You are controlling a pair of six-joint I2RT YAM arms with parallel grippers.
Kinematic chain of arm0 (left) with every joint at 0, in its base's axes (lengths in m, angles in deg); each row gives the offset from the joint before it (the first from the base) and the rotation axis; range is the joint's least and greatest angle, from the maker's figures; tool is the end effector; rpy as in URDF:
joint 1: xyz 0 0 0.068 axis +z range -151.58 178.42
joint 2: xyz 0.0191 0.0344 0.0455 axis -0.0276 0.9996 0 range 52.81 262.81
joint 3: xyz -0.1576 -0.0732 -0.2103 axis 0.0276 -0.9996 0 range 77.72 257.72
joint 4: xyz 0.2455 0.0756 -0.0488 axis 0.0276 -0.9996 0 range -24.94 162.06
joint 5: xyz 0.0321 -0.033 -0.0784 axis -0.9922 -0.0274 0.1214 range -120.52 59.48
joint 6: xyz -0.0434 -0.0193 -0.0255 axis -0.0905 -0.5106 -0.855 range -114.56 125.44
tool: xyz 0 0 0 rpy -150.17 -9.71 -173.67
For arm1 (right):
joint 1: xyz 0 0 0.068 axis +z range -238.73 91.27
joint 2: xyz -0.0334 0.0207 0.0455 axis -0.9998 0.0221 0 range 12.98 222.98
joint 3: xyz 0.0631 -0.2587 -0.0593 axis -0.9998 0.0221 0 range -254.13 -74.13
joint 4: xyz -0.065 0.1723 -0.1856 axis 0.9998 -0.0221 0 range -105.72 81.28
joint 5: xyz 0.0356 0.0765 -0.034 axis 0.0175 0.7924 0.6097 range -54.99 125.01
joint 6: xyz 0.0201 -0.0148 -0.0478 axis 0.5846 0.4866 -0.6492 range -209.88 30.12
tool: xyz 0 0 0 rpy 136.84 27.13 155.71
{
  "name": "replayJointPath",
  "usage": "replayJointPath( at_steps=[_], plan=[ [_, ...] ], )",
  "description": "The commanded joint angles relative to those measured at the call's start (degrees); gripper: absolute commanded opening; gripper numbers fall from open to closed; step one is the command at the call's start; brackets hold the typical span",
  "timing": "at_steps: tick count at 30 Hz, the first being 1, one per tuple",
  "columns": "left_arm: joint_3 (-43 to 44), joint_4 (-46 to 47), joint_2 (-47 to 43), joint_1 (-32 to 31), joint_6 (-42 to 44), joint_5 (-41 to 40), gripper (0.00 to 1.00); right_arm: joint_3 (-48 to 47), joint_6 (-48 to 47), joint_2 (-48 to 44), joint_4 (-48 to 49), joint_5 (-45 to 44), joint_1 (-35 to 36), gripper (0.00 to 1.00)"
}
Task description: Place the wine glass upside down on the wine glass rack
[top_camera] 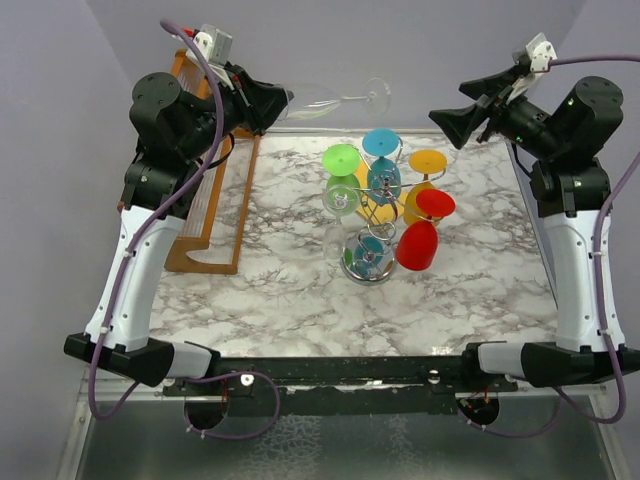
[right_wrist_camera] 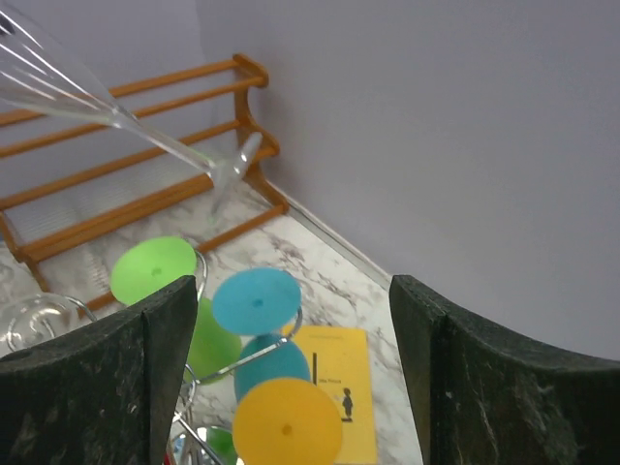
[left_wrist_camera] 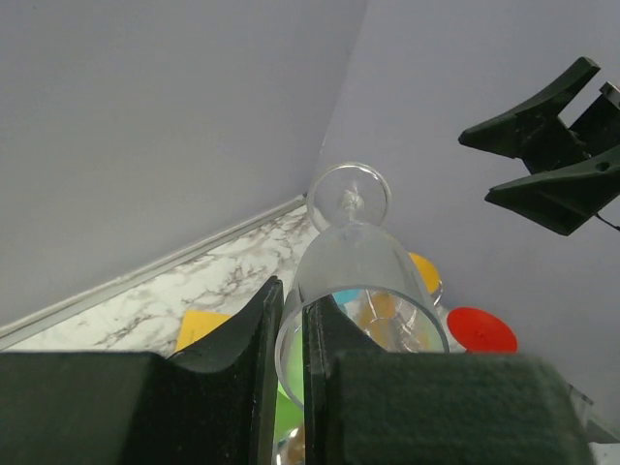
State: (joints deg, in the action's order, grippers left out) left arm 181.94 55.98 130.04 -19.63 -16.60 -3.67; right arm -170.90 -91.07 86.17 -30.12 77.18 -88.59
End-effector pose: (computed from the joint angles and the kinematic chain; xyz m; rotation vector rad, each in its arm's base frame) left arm 0.2390 -0.0949 0.5556 0.3570 1.4181 -0.8980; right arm 0.2444 0.0244 0.5231 -0.6001 1.4491 0.5475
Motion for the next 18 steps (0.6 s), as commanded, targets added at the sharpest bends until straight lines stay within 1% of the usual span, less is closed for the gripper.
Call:
replayJointPath(
  at_steps=[1,4,9,14,18],
  plan=[
    [2.02,5.75,0.63,-0.93,-5.16,3.91,0.0,-6.09,5.58,3.62,-0.72,-0.61,6.78,0.78],
    [1.99,6.66,1.26,-1.49,-5.77,4.28,0.0,-6.68,6.32,5.24,0.04,-4.56,11.88,0.77],
    [1.95,7.13,1.91,-2.09,-5.86,4.71,0.0,-6.31,7.54,7.28,1.14,-9.17,15.46,0.72],
    [2.08,7.05,2.22,-2.14,-5.56,4.94,0.0,-3.28,8.82,6.84,3.83,-14.22,16.55,0.59],
    [2.27,7.18,2.64,-2.24,-5.48,5.22,0.0,-2.33,10.25,6.92,4.48,-15.5,16.64,0.49]
  ],
)
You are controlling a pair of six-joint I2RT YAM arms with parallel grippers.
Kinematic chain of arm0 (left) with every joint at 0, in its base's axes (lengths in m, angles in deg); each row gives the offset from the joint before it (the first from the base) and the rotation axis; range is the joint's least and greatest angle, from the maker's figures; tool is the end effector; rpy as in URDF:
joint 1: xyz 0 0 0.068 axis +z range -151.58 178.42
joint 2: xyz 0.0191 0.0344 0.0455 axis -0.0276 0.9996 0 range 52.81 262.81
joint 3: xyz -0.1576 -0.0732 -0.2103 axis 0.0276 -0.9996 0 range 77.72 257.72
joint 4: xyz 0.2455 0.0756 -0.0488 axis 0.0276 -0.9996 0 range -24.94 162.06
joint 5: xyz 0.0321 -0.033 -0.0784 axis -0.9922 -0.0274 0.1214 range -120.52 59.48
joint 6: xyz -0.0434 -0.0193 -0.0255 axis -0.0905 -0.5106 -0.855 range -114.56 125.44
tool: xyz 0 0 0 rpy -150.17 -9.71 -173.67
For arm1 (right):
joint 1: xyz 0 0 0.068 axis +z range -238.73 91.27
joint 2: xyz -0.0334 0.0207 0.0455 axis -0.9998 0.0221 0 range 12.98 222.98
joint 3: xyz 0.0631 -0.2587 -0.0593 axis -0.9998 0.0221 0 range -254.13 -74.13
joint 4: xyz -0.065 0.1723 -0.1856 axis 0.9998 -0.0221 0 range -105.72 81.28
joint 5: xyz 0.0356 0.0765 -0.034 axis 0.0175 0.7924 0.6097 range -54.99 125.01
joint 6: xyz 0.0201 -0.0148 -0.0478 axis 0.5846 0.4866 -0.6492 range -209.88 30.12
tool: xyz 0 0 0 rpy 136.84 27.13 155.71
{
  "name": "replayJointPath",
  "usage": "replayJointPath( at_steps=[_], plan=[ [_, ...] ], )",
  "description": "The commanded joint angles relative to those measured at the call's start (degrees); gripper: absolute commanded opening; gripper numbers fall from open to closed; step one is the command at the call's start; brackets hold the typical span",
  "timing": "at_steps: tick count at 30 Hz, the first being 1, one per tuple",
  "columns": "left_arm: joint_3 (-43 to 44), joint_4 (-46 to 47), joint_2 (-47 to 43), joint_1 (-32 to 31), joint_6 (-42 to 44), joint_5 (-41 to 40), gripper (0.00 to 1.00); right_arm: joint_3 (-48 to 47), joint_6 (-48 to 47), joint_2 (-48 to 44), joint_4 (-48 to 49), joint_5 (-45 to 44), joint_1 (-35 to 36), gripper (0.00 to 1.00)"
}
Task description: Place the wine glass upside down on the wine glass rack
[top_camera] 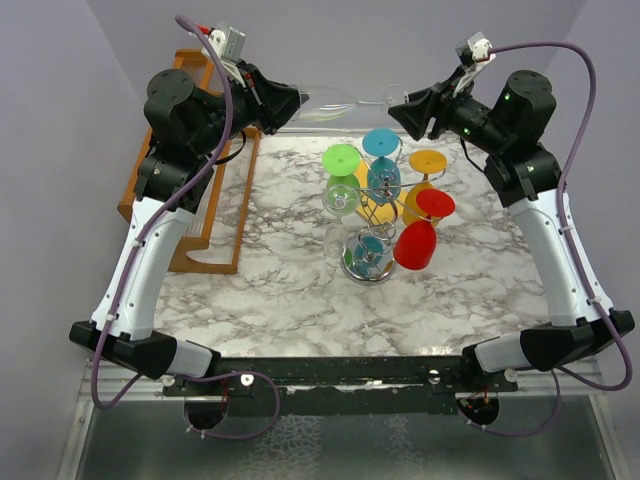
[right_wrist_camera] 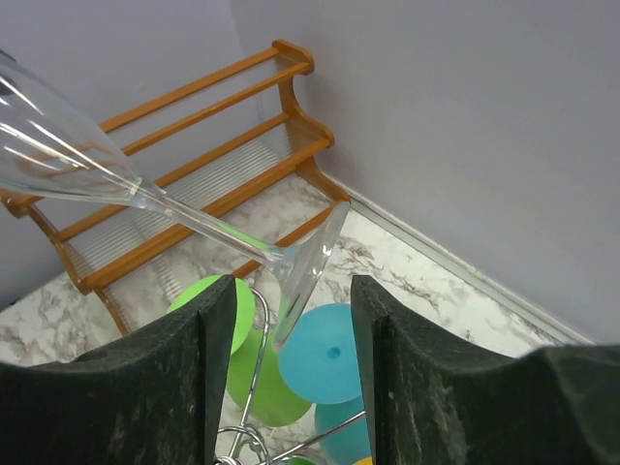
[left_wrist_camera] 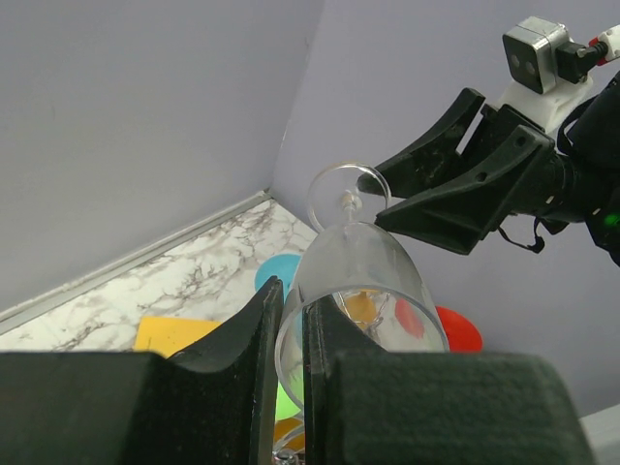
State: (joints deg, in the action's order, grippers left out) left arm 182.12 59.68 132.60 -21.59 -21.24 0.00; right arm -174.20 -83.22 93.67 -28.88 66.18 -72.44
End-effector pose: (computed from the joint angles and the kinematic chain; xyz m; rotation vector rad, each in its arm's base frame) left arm 0.2506 -0.1106 0.5520 0.3887 1.4154 -1.0313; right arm 0.2760 0.0998 0.5105 -0.5637 1.5318 0.7390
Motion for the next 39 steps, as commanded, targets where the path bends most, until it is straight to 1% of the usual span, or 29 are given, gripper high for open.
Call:
replayJointPath(
  at_steps=[1,5,13,24,32,33,39],
  plan=[
    [2.12,3.49,0.11,-0.29,-0.71,1.56,0.0,1.16,2.89,-0.43,3.48,-4.29,0.49,0.47],
    [2.12,3.48,0.3,-0.51,-0.07,1.49,0.0,1.43,5.0,0.14,3.63,-2.91,0.48,0.37],
    [2.16,3.66,0.35,-0.99,1.53,1.23,0.0,2.22,8.3,0.38,3.9,-2.41,0.49,0.29],
    [1.71,3.44,-0.19,-1.44,3.21,1.03,0.0,4.95,12.08,0.26,5.02,-2.7,0.47,0.21],
    [-0.54,3.63,-0.84,-1.58,4.6,0.72,0.0,4.85,11.25,-0.8,4.92,-5.22,0.41,0.02],
    [-0.92,3.67,-1.03,-1.53,4.61,0.83,0.0,4.74,10.88,-1.0,4.82,-5.71,0.38,0.02],
    [-3.94,4.19,-2.22,-1.53,4.43,2.0,0.2,4.53,8.31,-2.28,4.53,-8.64,0.27,0.01]
  ],
)
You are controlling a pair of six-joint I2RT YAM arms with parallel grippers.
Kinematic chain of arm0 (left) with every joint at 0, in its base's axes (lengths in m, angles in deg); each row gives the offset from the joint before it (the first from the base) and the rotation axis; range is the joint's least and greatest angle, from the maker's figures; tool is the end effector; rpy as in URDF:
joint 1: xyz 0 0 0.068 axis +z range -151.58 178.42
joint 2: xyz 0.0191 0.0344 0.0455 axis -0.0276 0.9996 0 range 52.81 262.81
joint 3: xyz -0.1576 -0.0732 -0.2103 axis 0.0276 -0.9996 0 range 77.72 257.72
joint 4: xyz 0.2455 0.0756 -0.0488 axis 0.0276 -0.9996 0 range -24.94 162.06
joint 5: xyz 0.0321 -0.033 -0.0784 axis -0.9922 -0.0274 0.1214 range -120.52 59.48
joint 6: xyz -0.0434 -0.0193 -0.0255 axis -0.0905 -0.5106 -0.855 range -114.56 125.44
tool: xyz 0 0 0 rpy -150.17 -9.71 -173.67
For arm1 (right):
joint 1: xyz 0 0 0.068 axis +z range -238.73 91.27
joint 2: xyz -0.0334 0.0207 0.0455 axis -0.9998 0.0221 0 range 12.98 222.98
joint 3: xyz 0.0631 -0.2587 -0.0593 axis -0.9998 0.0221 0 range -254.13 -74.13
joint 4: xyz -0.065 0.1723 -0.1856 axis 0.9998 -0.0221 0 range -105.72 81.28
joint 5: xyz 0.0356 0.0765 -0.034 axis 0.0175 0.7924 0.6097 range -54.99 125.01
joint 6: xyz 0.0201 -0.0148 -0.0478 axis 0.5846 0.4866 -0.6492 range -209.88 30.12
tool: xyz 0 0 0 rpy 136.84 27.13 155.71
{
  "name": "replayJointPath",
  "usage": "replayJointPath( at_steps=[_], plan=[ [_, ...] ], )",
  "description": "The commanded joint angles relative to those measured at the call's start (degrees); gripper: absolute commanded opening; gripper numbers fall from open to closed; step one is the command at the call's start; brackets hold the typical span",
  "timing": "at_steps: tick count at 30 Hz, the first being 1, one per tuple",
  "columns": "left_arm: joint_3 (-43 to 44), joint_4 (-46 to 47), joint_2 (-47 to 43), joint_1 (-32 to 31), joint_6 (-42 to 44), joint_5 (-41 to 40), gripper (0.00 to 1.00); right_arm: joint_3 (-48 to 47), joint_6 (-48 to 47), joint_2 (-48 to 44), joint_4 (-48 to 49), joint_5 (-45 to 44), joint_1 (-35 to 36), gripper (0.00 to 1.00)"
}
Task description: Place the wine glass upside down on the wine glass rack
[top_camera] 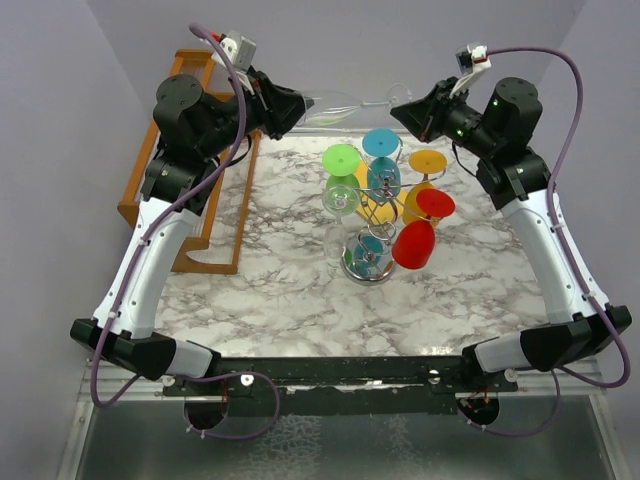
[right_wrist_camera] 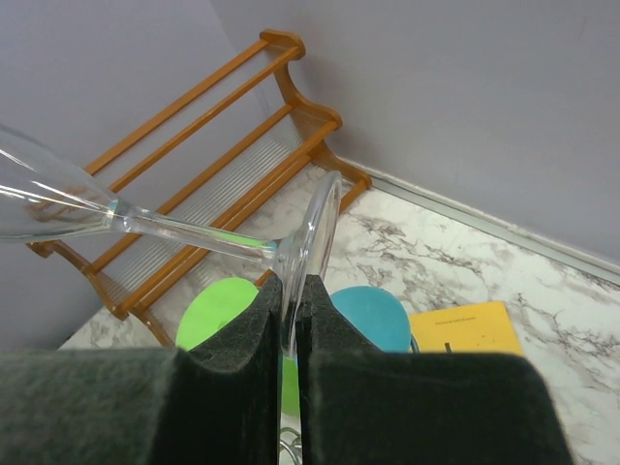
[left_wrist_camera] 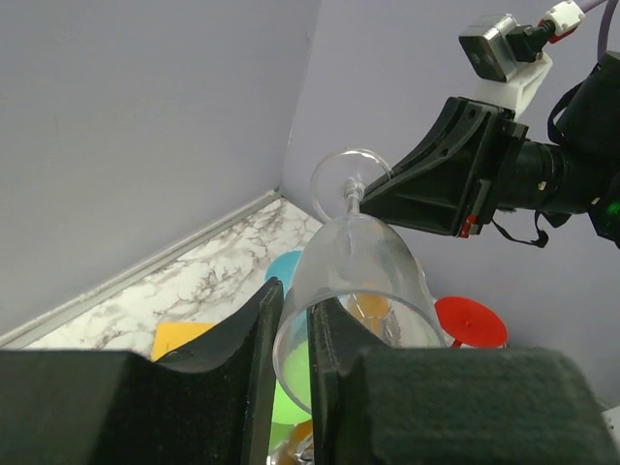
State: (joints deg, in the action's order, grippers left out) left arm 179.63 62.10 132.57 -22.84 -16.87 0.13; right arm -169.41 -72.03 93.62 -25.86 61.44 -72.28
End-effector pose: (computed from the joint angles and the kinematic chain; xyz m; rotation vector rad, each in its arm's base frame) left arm 0.2541 -0.1184 0.5433 0.4573 1.3885 -0.9886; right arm 0.2878 0.1014 0.4894 -0.3475 1.6383 0.8279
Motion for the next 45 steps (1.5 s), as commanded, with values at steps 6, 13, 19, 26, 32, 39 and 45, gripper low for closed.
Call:
replayJointPath(
  at_steps=[6,13,19,26,32,39,45],
  plan=[
    [-1.89,-0.9,-3.96,-0.28,2.19,1.68,0.35,-1.0,-6.44,-3.33,1.01,-6.52,-0.36,0.01],
    [-1.88,-8.21,-7.16,-0.22,12.3,-4.91,0.62,-2.16,-15.53,-4.11,-0.85,-6.43,-0.46,0.01],
    [-2.03,-13.26,-9.92,-0.15,19.64,-15.65,0.83,-5.8,-25.75,-4.56,-6.83,-1.91,-0.4,0.01],
    [-2.75,-14.99,-11.57,1.2,21.78,-22.85,0.92,-7.97,-33.69,-7.19,-14.93,6.74,-0.29,0.02],
    [-2.61,-16.25,-11.01,1.45,24.01,-26.78,0.92,-8.44,-41.46,-8.74,-22.77,14.7,1.04,0.01],
    [-3.12,-16.81,-10.25,1.55,25.76,-30.42,0.92,-6.2,-51.33,-10.52,-29.77,19.75,4.19,0.02],
    [-5.12,-15.93,-9.78,3.14,25.66,-30.06,0.92,-2.88,-63.6,-15.07,-37.04,23.22,4.41,0.01]
  ],
)
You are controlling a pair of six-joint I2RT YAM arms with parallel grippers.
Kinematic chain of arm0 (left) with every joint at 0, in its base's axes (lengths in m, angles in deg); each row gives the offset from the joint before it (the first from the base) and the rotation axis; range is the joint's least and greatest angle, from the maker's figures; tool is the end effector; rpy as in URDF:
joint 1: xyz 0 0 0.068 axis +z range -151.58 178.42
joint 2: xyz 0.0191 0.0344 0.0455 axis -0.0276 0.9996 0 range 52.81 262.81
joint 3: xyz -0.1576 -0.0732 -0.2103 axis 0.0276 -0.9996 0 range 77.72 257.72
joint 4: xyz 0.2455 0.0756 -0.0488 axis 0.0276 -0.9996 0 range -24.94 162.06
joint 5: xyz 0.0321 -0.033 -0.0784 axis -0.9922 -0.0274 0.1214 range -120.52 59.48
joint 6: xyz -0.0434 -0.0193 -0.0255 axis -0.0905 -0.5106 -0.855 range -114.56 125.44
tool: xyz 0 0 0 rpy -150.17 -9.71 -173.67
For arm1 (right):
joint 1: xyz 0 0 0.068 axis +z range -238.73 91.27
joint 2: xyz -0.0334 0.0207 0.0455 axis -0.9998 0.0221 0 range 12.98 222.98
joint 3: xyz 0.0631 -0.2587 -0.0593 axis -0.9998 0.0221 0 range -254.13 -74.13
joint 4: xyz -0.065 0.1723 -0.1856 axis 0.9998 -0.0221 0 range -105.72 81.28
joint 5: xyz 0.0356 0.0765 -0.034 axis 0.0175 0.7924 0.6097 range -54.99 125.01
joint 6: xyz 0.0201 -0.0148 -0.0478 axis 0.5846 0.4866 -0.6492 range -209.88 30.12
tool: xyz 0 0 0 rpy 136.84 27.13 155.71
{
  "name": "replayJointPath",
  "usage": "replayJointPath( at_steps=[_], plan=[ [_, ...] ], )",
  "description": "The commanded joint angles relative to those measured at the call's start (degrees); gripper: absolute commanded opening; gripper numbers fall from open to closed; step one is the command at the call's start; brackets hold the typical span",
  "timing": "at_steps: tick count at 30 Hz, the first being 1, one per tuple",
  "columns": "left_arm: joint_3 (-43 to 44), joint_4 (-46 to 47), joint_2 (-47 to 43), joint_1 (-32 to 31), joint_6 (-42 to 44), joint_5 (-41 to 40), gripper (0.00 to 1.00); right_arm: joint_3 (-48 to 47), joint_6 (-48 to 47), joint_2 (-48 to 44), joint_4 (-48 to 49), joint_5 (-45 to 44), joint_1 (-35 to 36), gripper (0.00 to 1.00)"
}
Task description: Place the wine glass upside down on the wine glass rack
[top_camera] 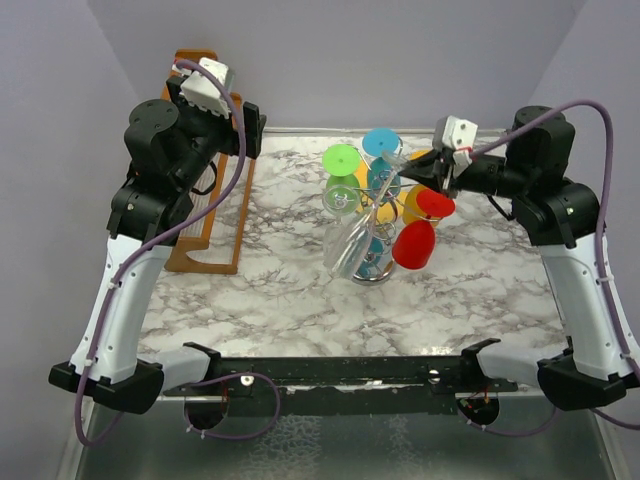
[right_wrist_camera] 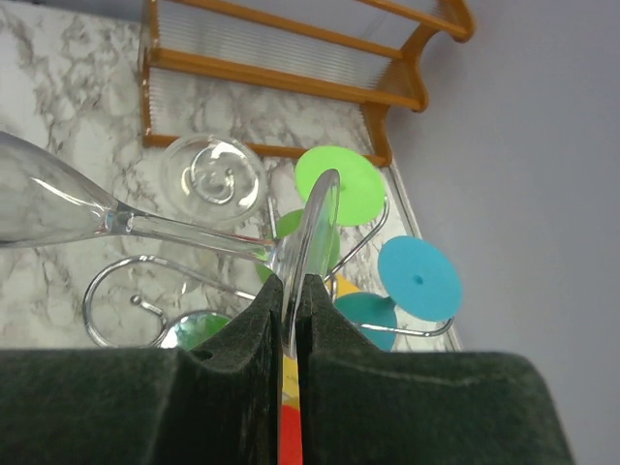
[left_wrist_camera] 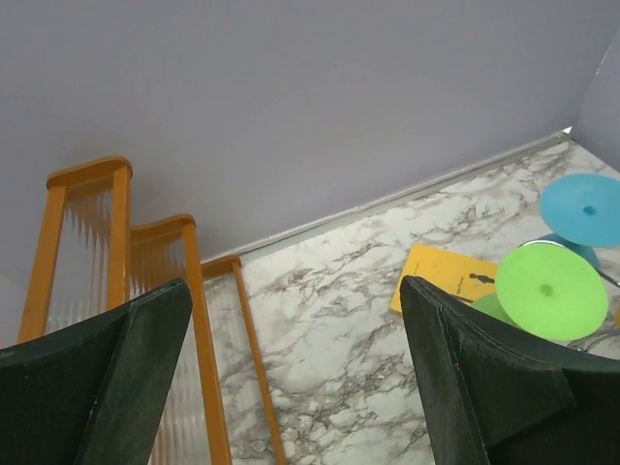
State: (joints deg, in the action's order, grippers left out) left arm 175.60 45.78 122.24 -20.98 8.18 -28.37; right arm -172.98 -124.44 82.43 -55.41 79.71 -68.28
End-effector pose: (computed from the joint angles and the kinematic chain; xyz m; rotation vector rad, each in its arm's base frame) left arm 0.2105 -0.0756 0.5342 0.3248 1.5040 -0.2599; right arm 0.1844 0.0954 0.5037 -1.2707 1.3000 0.5527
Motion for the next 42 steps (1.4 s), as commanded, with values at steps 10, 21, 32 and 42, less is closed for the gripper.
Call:
replayJointPath(
  at_steps=[10,21,32,42],
  plan=[
    [0.02,1.68,2.47,2.41,-1.52,2.61,0.92,3.61,-26.47,-9.34,-18.08,-2.35,0.4,0.02],
    [1.32,2.28,5.11,2.41,-1.39,3.37,0.92,6.58,-33.41,-8.7,-16.47,-10.81,1.21,0.02],
    [0.47,2.93,5.85,2.89,0.39,1.84,0.92,10.86,-34.67,-7.28,-11.81,-17.02,4.88,0.01],
    [0.19,2.92,6.07,3.56,0.98,1.85,0.92,10.63,-34.7,-5.89,-9.6,-15.97,6.13,0.01]
  ],
)
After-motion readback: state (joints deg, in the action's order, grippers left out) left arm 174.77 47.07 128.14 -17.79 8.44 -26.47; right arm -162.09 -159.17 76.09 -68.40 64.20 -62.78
